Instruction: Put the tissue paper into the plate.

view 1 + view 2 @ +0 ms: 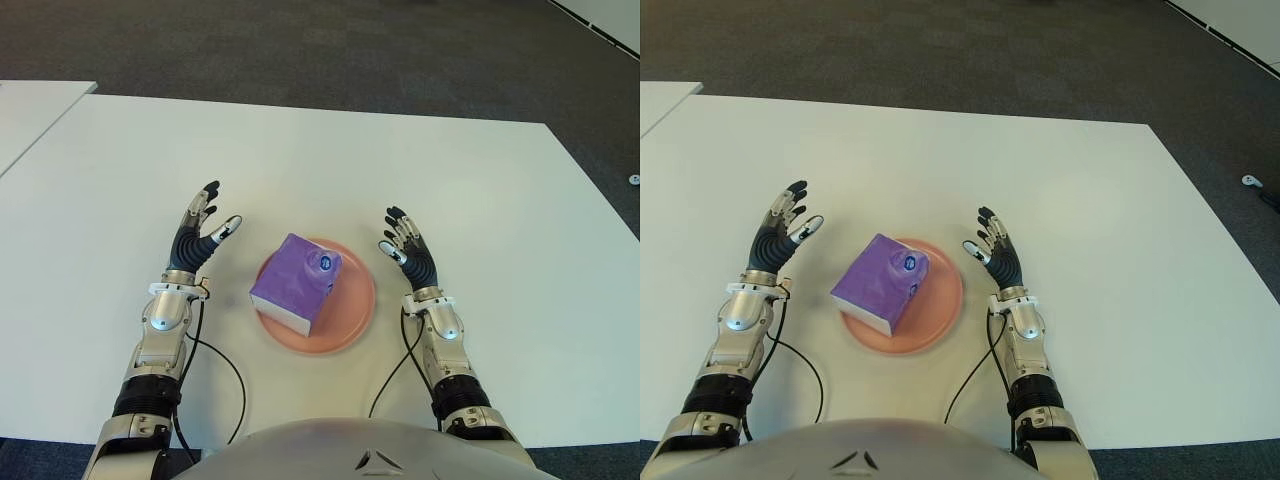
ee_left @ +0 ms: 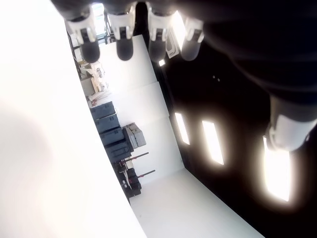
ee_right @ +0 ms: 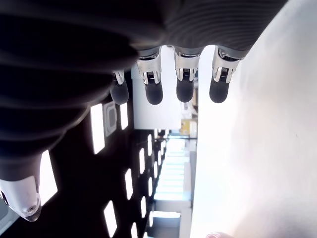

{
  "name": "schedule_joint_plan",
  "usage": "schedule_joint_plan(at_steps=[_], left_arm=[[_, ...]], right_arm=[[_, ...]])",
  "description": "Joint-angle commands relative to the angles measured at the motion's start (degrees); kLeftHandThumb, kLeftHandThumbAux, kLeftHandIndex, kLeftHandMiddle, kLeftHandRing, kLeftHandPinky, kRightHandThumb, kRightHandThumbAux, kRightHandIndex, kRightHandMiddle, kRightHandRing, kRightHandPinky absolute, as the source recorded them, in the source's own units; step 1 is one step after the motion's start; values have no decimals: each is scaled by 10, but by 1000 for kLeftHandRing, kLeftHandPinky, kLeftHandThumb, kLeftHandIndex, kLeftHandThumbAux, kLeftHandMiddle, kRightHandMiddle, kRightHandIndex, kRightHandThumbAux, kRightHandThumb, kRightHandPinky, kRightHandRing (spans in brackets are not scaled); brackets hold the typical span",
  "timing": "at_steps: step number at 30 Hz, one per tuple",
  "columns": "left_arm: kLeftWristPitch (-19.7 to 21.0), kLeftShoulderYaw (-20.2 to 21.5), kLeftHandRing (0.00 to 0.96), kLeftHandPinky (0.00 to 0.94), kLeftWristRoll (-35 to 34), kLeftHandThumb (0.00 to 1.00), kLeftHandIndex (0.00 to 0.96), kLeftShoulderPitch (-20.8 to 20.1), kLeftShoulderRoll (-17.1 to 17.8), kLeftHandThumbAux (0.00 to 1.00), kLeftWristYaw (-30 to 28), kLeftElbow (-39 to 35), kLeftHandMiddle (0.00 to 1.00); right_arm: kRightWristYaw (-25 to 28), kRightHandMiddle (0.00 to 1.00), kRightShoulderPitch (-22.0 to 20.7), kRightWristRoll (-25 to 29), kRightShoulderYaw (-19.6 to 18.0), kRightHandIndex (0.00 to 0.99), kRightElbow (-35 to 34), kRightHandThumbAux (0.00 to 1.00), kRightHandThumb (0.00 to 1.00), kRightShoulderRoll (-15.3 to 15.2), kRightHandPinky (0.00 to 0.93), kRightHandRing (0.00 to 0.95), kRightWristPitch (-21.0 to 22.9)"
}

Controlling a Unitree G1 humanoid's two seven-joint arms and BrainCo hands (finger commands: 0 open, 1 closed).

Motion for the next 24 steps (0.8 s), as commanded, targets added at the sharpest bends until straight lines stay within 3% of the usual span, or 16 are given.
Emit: schedule_joint_plan(at_steps=[1, 9, 24], left_arm=[[-8, -16, 0, 0, 25, 0, 0, 23, -15, 474, 25, 35, 0], [-32, -22, 0, 0, 43, 0, 0, 3, -28, 482, 71, 101, 0], [-52, -30, 0, 0, -1, 0, 0, 8, -53, 451, 54, 106, 0]], right_arm=[[2, 0, 76, 4, 0, 0, 58, 574, 11, 6, 0, 0, 75], [-7, 0, 76, 2, 1, 0, 52, 576, 9, 10, 0, 0, 84], [-11, 0, 79, 4, -1, 0, 46, 579, 0, 9, 0, 0, 88]])
